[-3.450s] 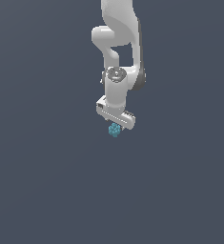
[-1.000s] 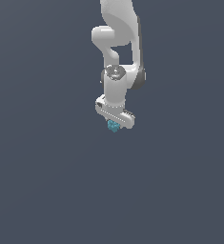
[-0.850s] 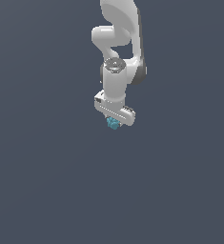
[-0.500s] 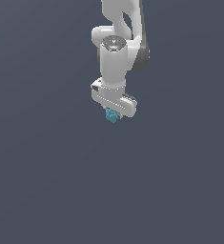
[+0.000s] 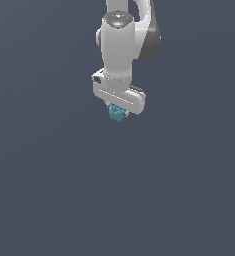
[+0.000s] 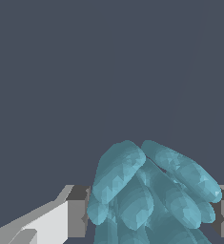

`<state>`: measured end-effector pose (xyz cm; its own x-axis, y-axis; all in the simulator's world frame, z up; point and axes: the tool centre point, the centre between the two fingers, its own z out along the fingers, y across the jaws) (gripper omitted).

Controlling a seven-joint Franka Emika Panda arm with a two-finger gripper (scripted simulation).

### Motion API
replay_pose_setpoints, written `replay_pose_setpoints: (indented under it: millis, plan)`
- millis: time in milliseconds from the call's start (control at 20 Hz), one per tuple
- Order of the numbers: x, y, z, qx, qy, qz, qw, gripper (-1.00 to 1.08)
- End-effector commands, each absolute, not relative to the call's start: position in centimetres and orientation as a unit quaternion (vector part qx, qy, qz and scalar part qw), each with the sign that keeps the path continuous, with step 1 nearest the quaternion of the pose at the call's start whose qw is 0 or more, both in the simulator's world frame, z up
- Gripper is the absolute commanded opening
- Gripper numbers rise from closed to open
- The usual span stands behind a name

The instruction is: Pick up the object and move it to a goal position.

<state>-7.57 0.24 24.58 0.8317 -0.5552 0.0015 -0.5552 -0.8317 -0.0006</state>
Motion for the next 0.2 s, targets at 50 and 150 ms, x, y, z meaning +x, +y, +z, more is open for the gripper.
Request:
replay_pose_setpoints:
  millis: [50,150]
  plan:
    - [-7.44,0.21,25.29,-0.957,0.290,0.000,0.000,-1.00]
    - [-7.42,0.20,25.38,-0.957,0.290,0.000,0.000,-1.00]
